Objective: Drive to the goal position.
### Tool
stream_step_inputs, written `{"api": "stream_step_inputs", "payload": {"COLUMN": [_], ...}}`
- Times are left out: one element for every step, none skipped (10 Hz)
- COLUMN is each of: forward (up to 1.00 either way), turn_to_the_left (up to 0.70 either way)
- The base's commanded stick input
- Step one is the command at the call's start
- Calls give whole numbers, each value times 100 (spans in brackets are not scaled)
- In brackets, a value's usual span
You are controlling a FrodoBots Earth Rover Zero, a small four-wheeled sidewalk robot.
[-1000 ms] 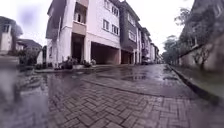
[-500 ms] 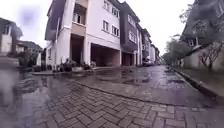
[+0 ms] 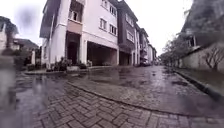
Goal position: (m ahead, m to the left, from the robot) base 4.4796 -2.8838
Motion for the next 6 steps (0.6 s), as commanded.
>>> {"api": "stream_step_inputs", "payload": {"forward": [70, 70, 70, 70, 70, 70], "turn_to_the_left": [0, 0, 0, 0, 0, 0]}}
